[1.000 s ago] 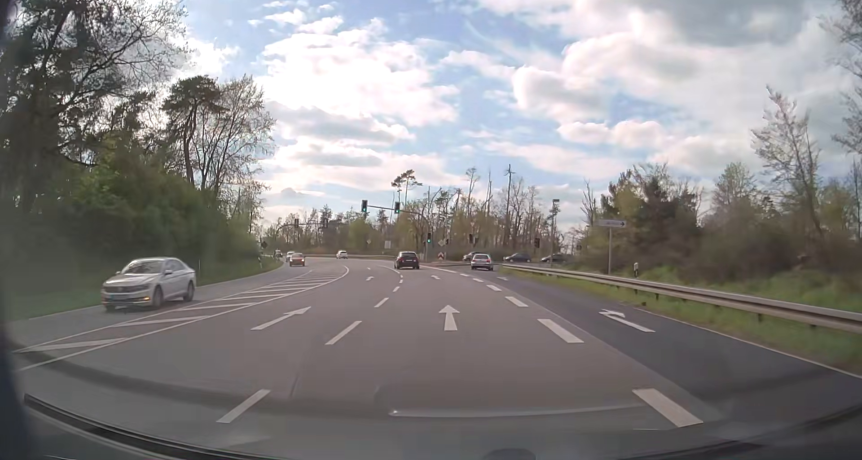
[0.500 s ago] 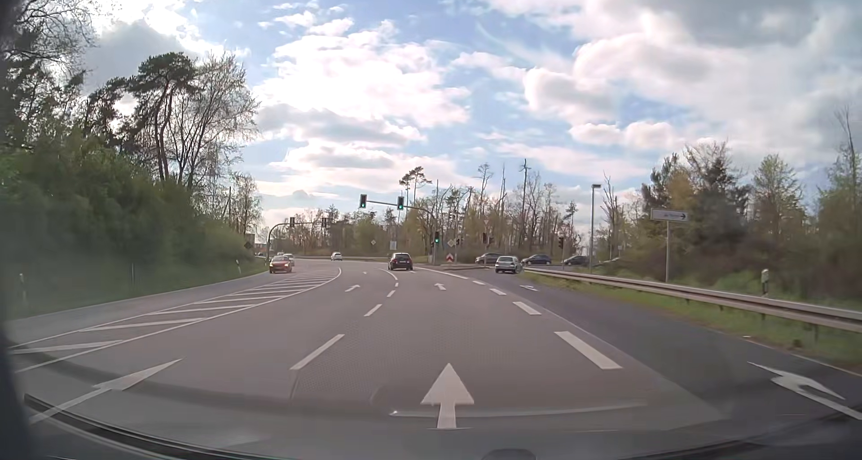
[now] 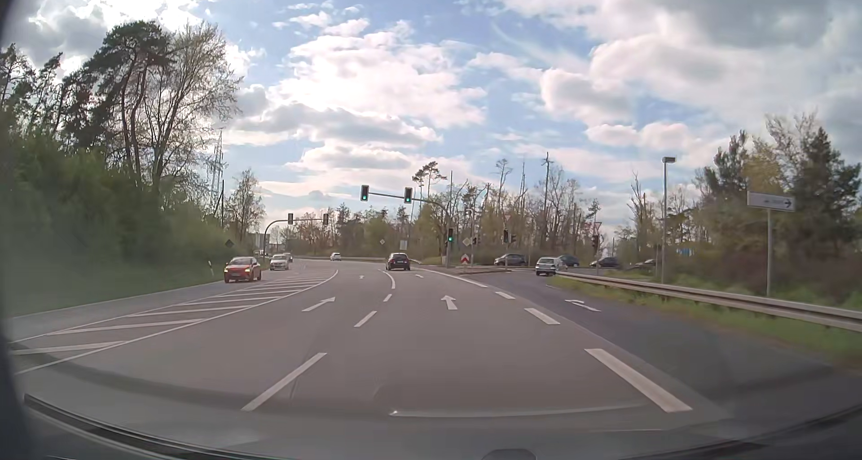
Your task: Follow the waypoints while adhering to traffic rules and regulations
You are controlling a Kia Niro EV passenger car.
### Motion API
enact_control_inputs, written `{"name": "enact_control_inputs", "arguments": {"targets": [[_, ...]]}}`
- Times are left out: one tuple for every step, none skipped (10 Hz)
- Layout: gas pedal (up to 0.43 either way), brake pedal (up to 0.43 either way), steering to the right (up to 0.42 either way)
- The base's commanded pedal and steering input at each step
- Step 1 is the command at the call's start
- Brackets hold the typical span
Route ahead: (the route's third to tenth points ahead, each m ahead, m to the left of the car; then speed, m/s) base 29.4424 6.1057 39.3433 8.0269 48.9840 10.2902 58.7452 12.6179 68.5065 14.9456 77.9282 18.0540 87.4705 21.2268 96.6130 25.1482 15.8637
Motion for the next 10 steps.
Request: {"name": "enact_control_inputs", "arguments": {"targets": [[0.079,0.000,-0.021],[0.079,0.000,-0.021],[0.079,0.000,-0.021],[0.079,0.000,-0.021],[0.079,0.000,-0.021],[0.079,0.000,-0.021],[0.079,0.000,-0.021],[0.079,0.000,-0.022],[0.079,0.000,-0.023],[0.079,0.000,-0.023]]}}
